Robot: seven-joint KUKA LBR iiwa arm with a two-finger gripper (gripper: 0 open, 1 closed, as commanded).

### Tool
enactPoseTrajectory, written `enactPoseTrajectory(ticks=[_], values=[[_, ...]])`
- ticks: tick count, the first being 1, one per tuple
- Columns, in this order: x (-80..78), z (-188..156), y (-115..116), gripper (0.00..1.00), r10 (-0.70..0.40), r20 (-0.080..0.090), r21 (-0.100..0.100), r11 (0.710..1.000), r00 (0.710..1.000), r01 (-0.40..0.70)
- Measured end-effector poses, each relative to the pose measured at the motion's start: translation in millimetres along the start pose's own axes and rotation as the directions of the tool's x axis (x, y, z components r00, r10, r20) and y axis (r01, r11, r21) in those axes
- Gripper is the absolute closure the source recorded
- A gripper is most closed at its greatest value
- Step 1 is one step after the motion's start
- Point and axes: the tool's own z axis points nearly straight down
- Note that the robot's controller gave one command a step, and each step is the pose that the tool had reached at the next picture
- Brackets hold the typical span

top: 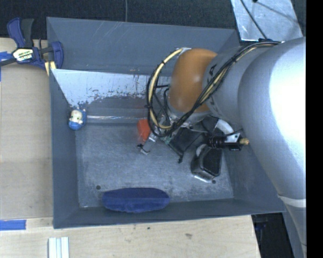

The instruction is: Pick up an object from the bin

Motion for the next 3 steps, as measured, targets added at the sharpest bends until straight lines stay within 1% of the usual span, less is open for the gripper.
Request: enactPoseTrajectory(ticks=[1,2,3], values=[[-0.6,-1,0,1.0,0.0,0.001,-0.001,1.0,1.0,0.0],[-2.4,-49,1,1.0,-0.001,0.002,-0.003,1.0,1.0,0.001],[-5.0,-108,2,1.0,-0.003,0.004,-0.004,1.0,1.0,0.003]])
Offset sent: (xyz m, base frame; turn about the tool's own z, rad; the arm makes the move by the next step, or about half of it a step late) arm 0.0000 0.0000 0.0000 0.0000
